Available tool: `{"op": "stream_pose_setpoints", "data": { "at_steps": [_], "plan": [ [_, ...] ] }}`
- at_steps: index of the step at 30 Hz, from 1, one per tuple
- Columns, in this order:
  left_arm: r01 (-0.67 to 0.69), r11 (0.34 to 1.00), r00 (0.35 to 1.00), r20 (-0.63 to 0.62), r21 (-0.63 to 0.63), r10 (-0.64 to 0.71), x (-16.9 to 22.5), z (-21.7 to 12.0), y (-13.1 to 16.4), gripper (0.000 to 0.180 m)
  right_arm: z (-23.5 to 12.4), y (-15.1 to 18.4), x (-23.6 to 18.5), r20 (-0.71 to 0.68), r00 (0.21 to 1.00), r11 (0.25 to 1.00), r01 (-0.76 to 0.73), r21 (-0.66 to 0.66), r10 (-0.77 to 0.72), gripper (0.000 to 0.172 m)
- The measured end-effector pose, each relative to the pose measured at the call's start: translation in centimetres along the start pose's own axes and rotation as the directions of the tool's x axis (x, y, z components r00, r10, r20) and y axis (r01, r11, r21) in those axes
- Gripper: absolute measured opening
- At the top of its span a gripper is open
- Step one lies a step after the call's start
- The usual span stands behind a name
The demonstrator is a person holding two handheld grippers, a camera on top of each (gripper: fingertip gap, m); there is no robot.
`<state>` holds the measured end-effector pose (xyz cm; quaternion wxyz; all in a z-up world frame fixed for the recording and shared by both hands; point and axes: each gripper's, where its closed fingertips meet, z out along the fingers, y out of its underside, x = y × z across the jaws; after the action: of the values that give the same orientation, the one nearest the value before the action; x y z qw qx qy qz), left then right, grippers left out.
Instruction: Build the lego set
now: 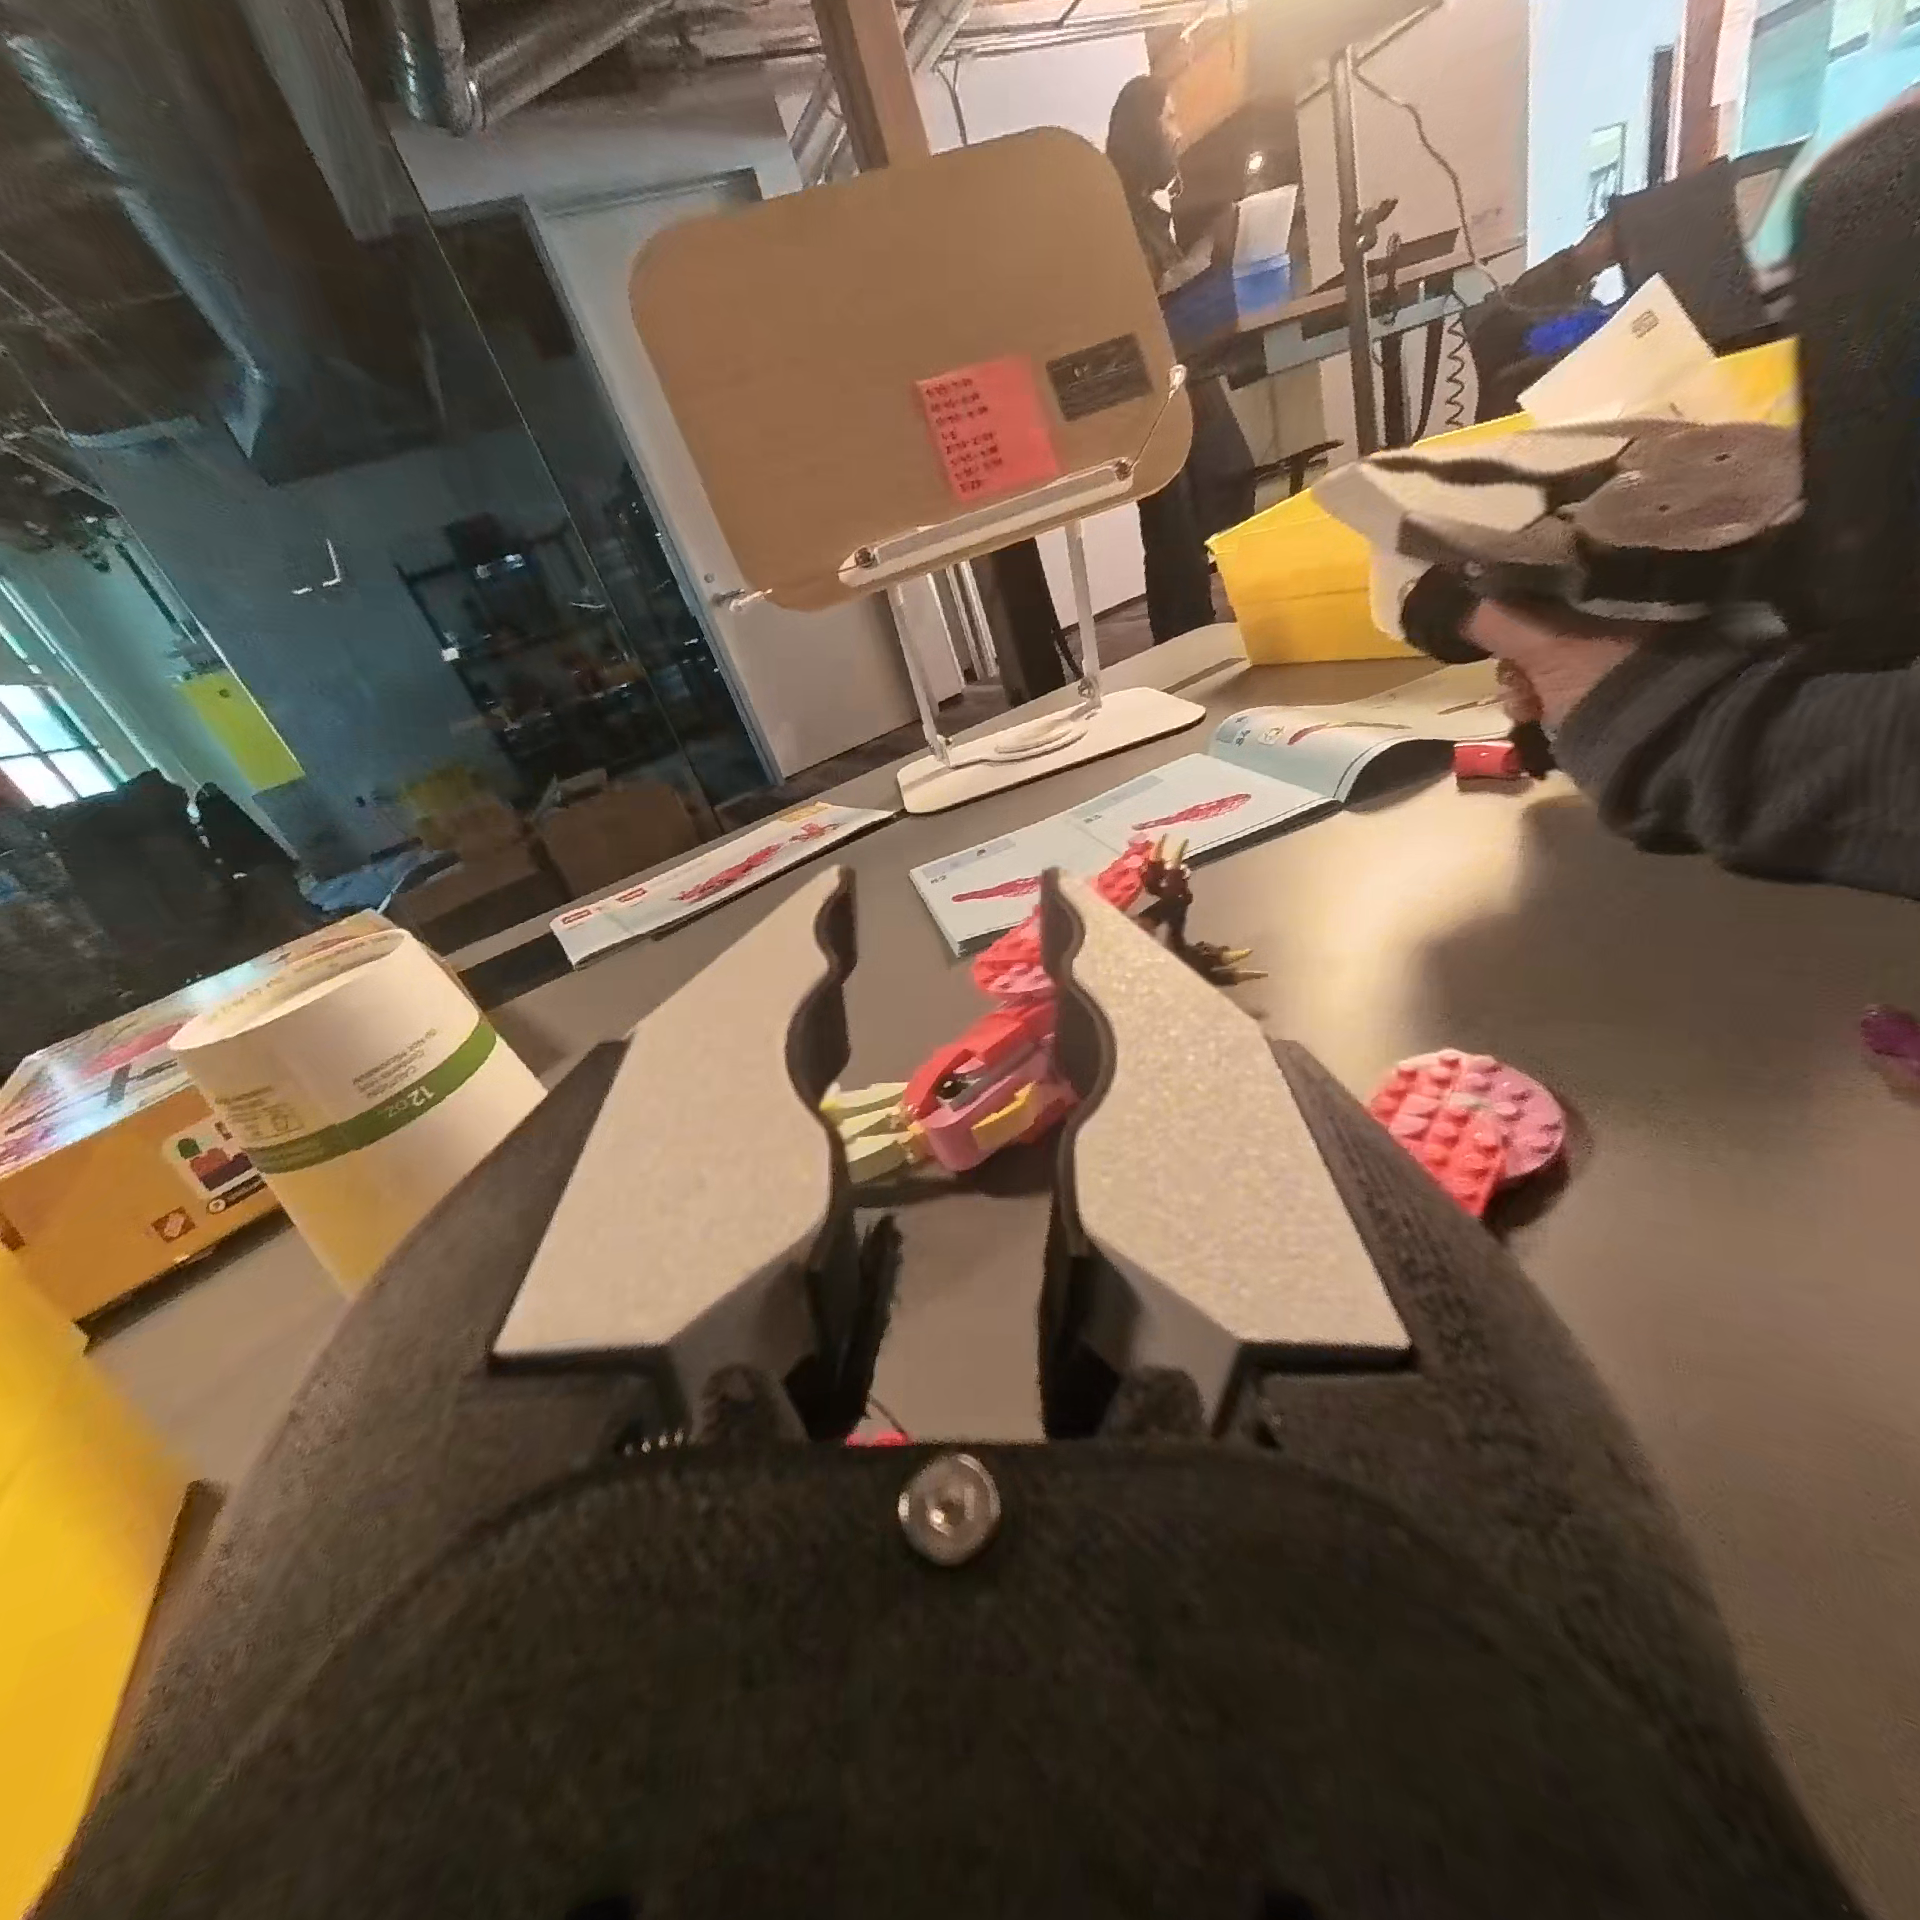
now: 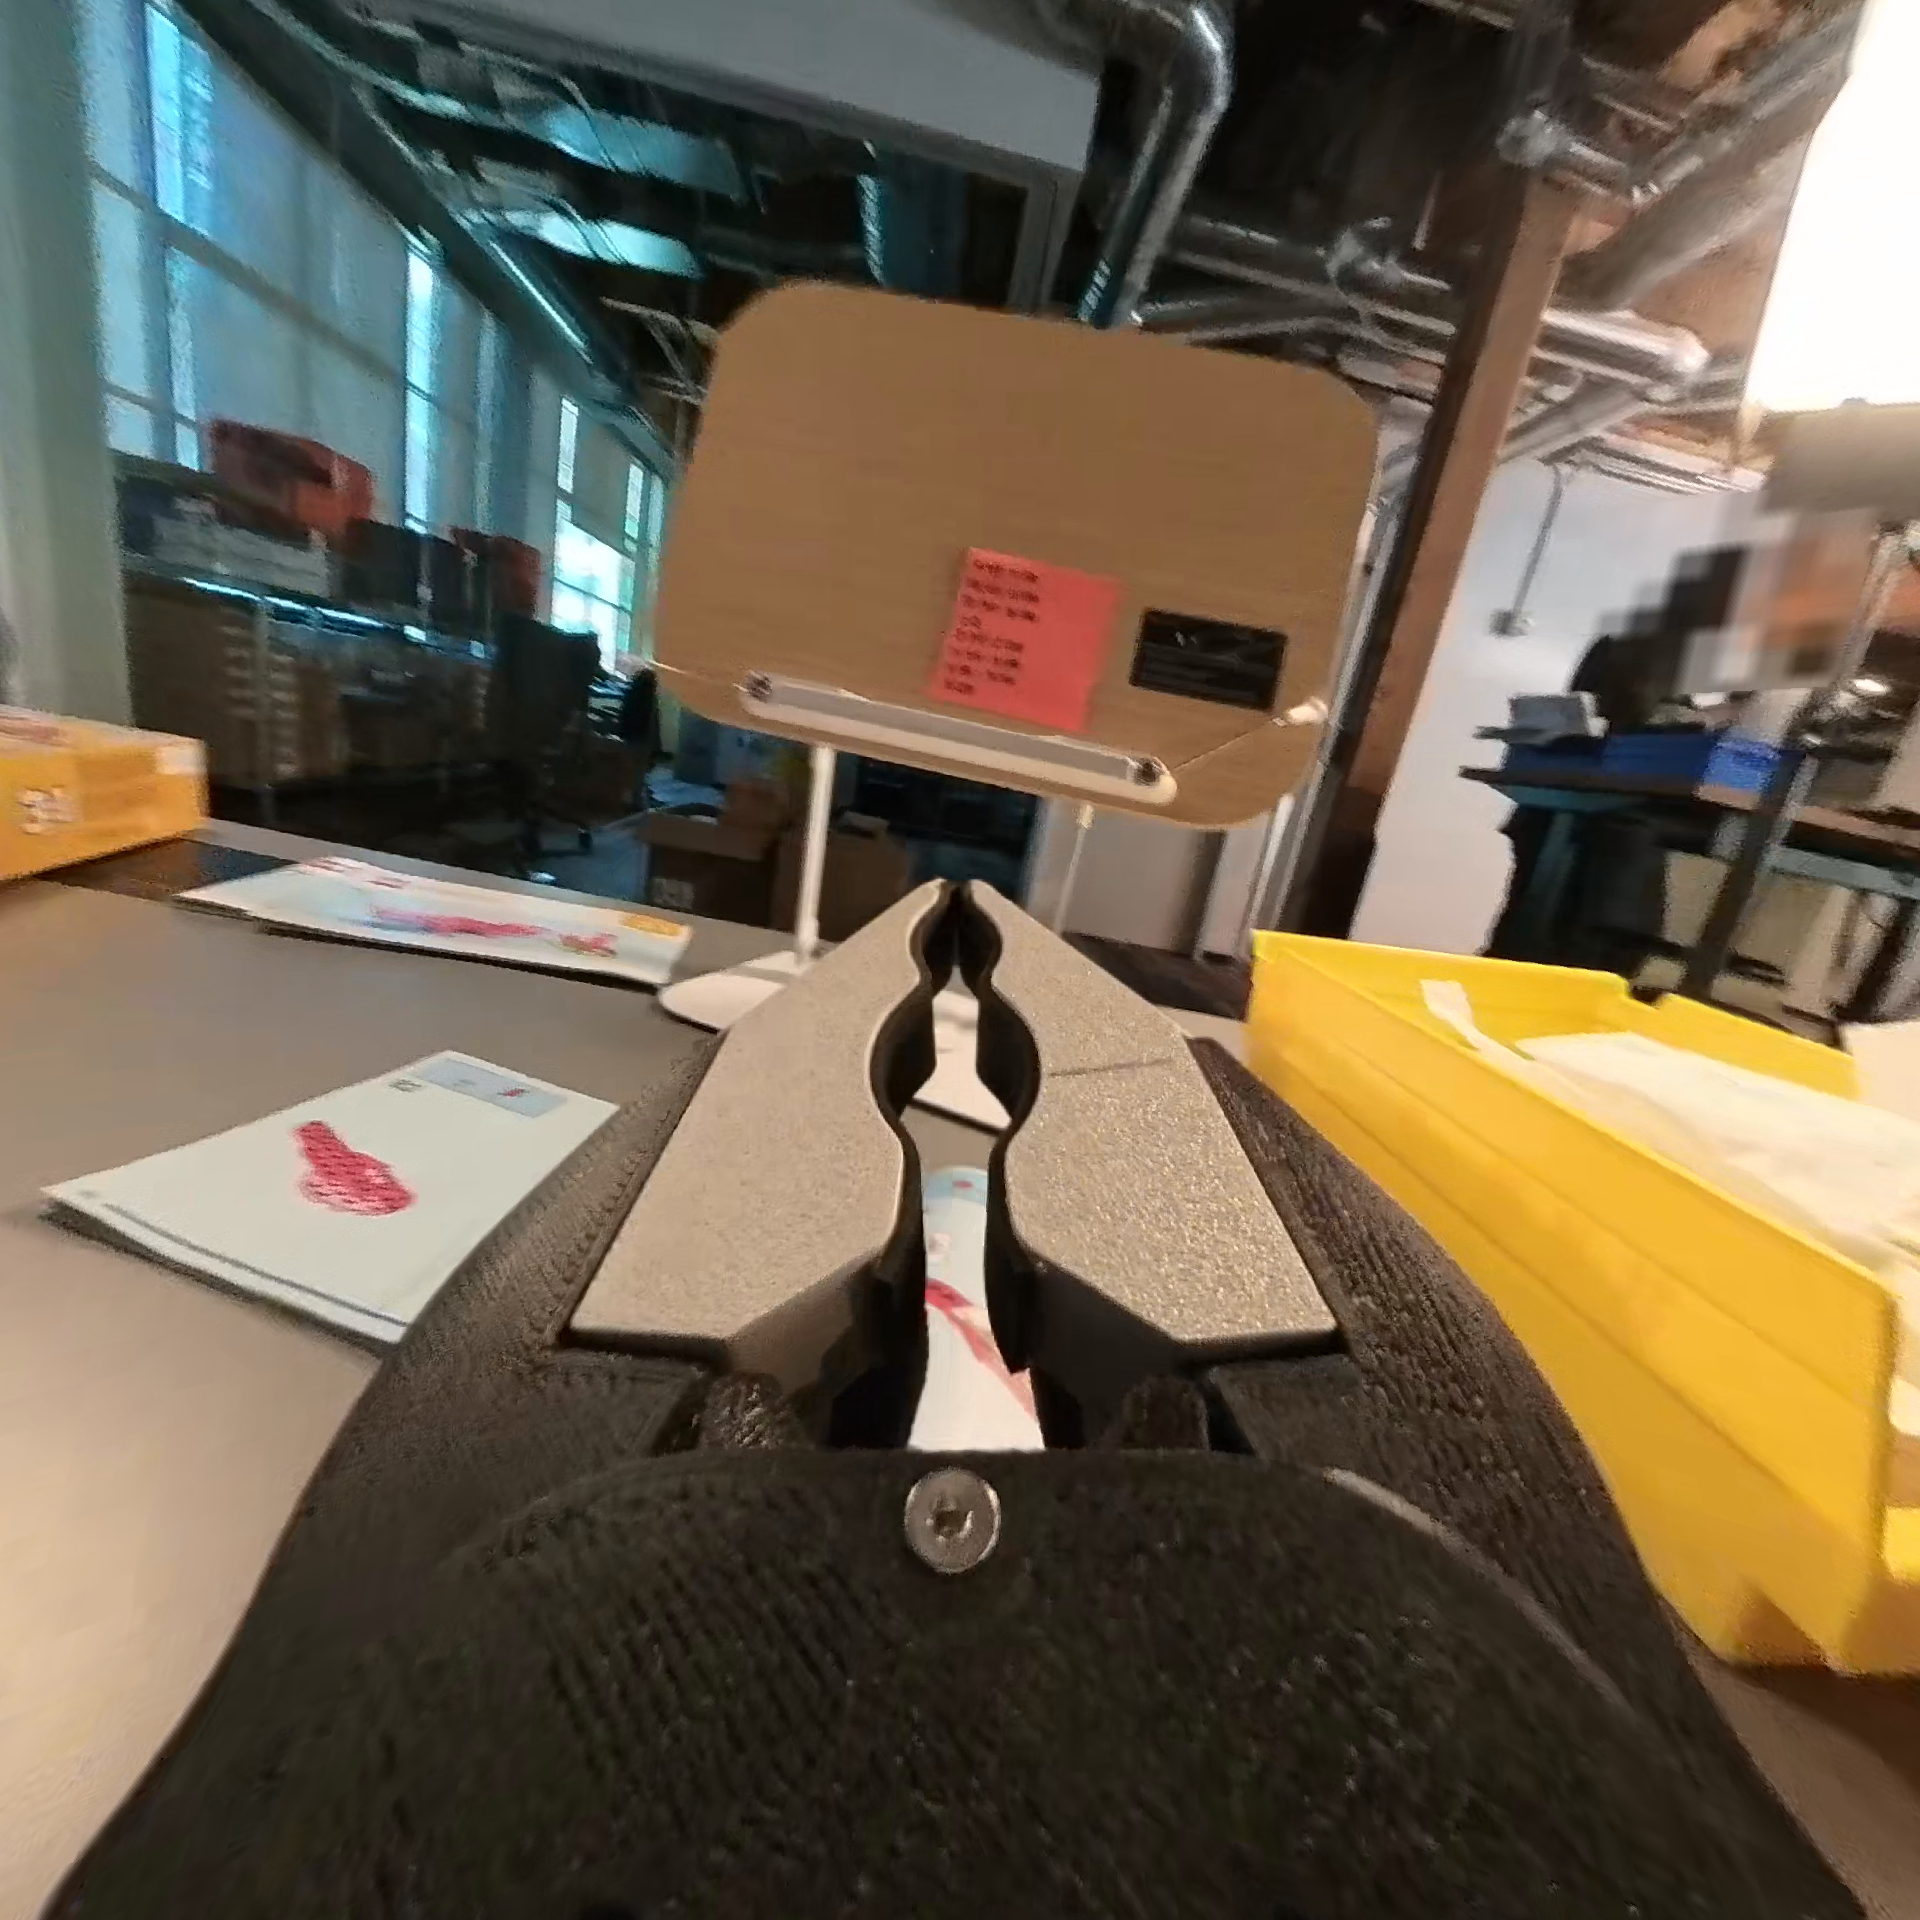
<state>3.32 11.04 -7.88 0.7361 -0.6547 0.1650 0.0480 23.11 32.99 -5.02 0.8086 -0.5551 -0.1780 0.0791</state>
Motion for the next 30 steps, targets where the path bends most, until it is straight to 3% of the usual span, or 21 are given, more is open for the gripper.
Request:
{"op": "stream_pose_setpoints", "data": {
  "at_steps": [3,9,11,16,18,20,23,25,28,30],
  "plan": [
    [-0.022,1.0,1.0,0.011,-0.004,0.022,-0.1,-0.2,0.0,0.029,-0.4,-0.8,-1.5,0.086,0.996,0.999,0.012,0.038,-0.015,0.0],
    [-0.072,0.997,0.997,0.002,0.0,0.072,1.1,-0.8,-0.7,0.031,-1.1,-1.2,-2.2,0.093,0.989,0.992,0.107,0.059,-0.113,0.0],
    [-0.04,0.997,0.998,0.06,0.059,0.036,0.6,-2.3,-2.4,0.033,-0.9,-1.0,-2.1,0.085,0.989,0.992,0.118,0.052,-0.122,0.0],
    [0.016,0.992,1.0,0.012,0.127,-0.018,1.3,-8.2,-6.9,0.033,-0.7,-0.4,-2.2,0.08,0.985,0.988,0.154,0.018,-0.155,0.001],
    [-0.037,0.975,0.993,0.114,0.22,0.012,-1.5,-12.1,-10.5,0.036,-0.6,-0.3,-2.3,0.073,0.98,0.983,0.185,0.009,-0.185,0.002],
    [-0.112,0.962,0.939,0.343,0.25,0.02,-7.3,-16.4,-13.2,0.039,-0.5,-0.1,-2.5,0.068,0.975,0.977,0.213,-0.001,-0.212,0.002],
    [-0.081,0.997,0.814,0.578,0.005,0.063,-16.8,-20.7,-11.9,0.045,-0.4,0.2,-2.3,0.052,0.972,0.973,0.231,-0.019,-0.229,0.003],
    [0.054,0.977,0.816,0.574,-0.207,0.077,-20.9,-21.9,-8.6,0.049,-0.3,0.3,-2.1,0.042,0.972,0.973,0.231,-0.029,-0.23,0.003],
    [0.259,0.842,0.901,0.432,-0.474,-0.034,-22.7,-21.6,-3.1,0.042,-0.2,0.6,-1.8,0.025,0.971,0.97,0.237,-0.05,-0.236,0.003],
    [0.35,0.716,0.93,0.318,-0.605,-0.186,-21.4,-20.7,0.1,0.03,-0.1,0.9,-1.7,0.019,0.973,0.97,0.232,-0.068,-0.231,0.003]
  ]
}}
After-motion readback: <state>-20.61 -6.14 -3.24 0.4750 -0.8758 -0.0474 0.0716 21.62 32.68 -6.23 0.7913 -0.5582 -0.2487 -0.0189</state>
